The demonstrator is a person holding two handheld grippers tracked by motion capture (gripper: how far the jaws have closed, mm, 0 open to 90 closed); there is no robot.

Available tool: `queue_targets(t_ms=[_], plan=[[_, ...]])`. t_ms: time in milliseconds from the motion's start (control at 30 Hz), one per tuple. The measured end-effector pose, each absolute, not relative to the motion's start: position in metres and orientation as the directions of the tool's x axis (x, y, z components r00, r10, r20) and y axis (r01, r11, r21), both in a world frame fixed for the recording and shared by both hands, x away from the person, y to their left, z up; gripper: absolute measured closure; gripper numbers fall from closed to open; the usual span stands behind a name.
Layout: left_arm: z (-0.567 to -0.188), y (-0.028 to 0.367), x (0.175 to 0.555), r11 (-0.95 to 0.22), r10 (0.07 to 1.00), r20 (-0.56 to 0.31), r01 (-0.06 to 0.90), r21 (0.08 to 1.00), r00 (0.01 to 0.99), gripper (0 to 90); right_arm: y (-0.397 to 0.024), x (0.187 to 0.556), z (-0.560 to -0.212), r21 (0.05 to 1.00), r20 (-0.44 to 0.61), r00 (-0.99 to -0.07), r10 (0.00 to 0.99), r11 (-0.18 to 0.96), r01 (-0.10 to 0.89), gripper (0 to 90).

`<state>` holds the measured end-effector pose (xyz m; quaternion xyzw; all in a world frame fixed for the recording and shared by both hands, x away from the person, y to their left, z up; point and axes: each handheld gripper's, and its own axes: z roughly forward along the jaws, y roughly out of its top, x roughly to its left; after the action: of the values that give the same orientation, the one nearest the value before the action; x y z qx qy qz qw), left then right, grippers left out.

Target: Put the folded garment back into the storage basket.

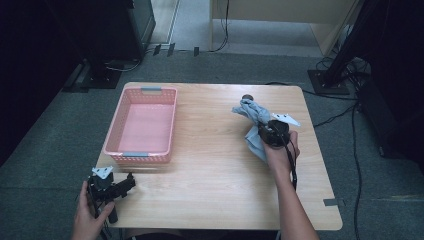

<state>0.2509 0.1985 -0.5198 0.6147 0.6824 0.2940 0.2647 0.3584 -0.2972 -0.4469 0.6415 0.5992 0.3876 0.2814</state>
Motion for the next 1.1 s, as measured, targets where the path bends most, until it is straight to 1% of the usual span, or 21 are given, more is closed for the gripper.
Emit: queue_targets(t_ms=[533,1100], plan=[[-0.52,0.199,0.251,0.071,0.995,0.0,0.683,0.726,-0.104,8.3,-0.27,0.365,-0.425,0.822,0.196,-0.071,0.978,-0.124,0.556,67.4],[-0.52,0.199,0.251,0.071,0.995,0.0,0.684,0.726,-0.104,8.3,-0.23,0.373,-0.406,0.832,0.205,-0.15,0.967,-0.091,0.547,67.3]])
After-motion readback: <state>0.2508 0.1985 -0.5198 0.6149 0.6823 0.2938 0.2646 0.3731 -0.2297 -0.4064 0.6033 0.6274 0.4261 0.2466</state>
